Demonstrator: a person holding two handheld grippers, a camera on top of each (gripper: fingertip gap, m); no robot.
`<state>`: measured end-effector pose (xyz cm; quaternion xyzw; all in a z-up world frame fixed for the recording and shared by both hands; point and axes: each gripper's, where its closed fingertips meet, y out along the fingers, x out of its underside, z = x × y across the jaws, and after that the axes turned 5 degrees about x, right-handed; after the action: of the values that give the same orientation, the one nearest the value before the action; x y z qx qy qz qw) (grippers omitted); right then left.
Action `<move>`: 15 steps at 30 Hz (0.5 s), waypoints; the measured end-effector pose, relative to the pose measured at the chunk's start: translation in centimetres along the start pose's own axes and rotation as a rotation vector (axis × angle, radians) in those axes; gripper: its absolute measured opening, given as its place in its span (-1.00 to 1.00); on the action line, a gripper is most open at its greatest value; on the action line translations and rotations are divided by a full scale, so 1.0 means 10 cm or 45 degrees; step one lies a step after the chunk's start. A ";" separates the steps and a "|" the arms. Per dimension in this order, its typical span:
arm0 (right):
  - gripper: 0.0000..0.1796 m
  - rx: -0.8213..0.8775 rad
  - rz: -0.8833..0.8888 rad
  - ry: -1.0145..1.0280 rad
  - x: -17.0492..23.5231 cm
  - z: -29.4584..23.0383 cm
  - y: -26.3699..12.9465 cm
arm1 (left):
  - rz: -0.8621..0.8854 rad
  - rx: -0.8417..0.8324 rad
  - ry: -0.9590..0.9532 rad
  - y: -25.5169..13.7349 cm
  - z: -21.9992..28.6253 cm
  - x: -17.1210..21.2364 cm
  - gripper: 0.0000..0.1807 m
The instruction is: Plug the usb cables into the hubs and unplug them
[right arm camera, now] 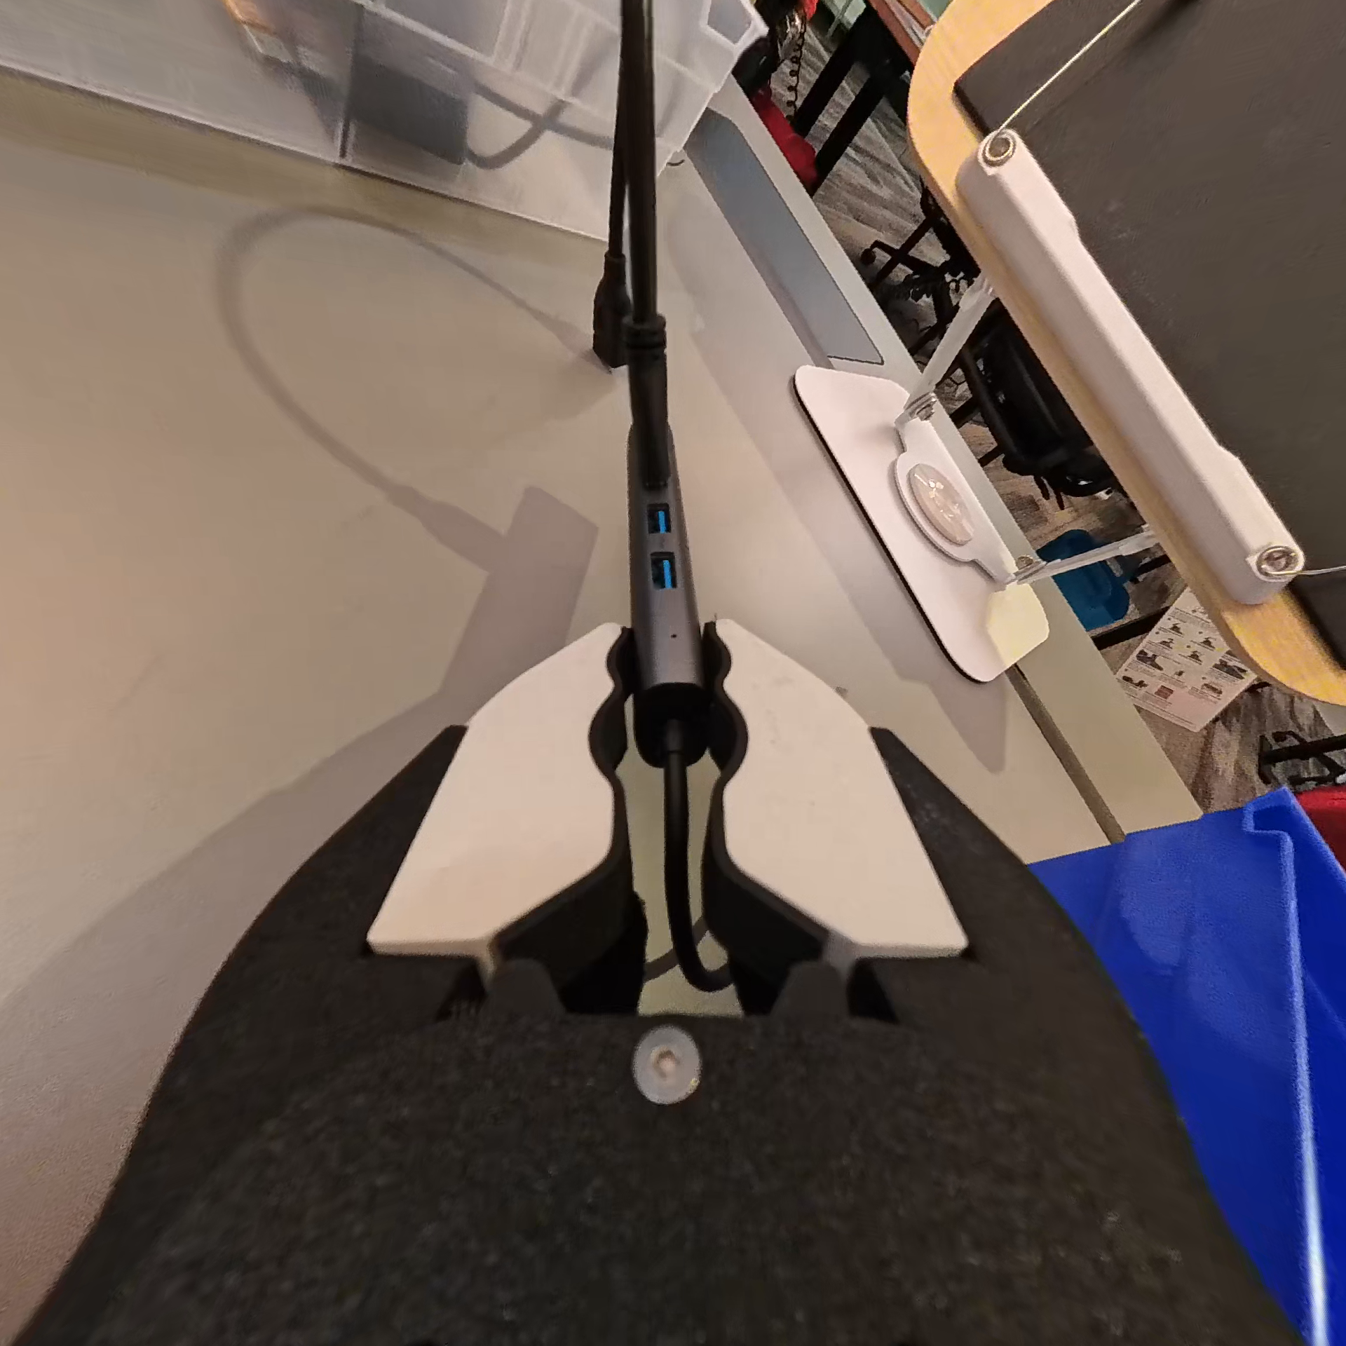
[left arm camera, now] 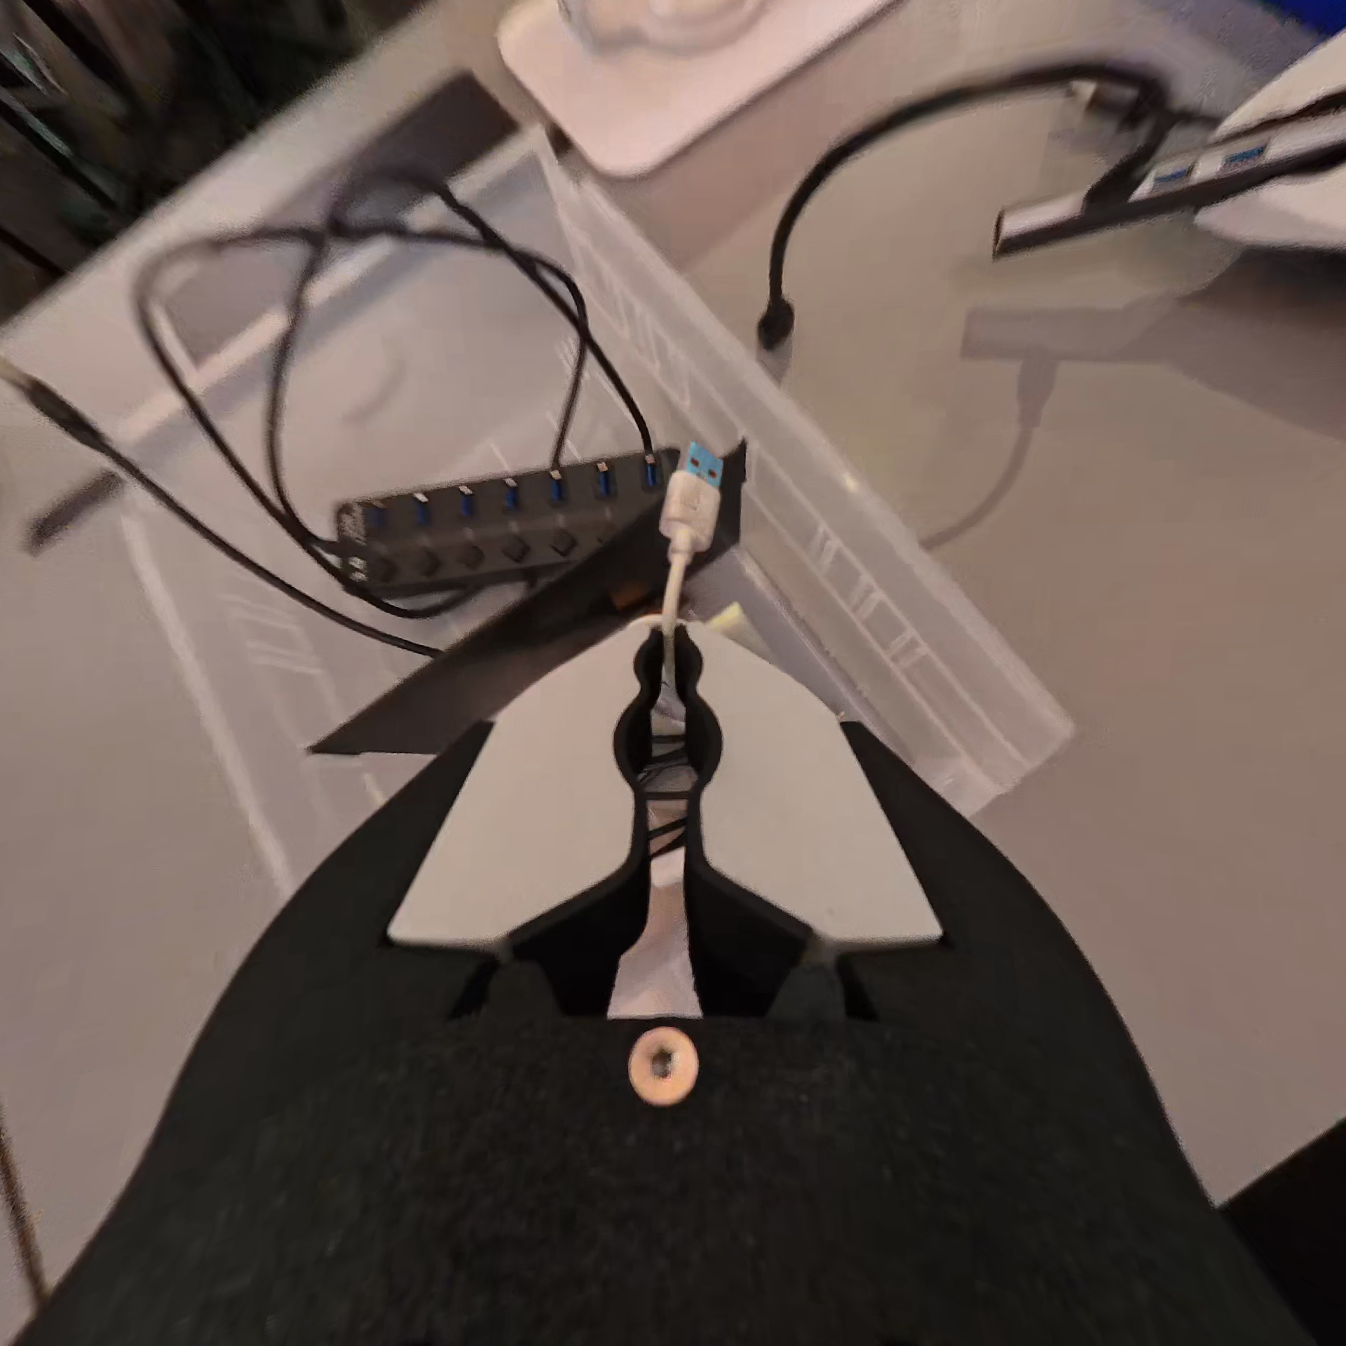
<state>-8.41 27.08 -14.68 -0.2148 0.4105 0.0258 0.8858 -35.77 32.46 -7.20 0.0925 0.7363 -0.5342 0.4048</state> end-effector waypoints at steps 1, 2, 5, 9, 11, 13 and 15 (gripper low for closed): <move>-0.81 0.002 0.001 0.003 0.00 0.00 0.00 | 0.043 -0.027 0.016 -0.15 0.02 -0.10 -0.97; -0.81 0.005 0.001 0.007 0.00 0.01 -0.01 | 0.085 -0.050 0.028 -0.30 0.05 -0.21 -0.97; -0.81 0.020 0.013 0.028 -0.01 0.04 -0.02 | 0.205 -0.025 0.056 -0.71 0.30 -0.55 -0.97; -0.81 0.017 0.016 0.057 0.00 0.06 -0.03 | 0.292 0.145 0.097 -0.91 0.92 -0.78 -0.97; -0.81 0.017 0.021 0.072 0.00 0.07 -0.03 | 0.281 0.286 0.050 -0.79 1.28 -0.74 -0.97; -0.81 0.016 0.029 0.088 0.00 0.08 -0.04 | 0.236 0.428 -0.042 -0.52 1.64 -0.61 -0.97; -0.81 0.012 0.034 0.103 -0.01 0.09 -0.04 | 0.128 0.473 -0.105 -0.13 1.89 -0.35 -0.97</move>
<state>-7.71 27.07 -13.98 -0.2061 0.4488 0.0271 0.8691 -24.80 16.63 -5.74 0.1803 0.6023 -0.6433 0.4369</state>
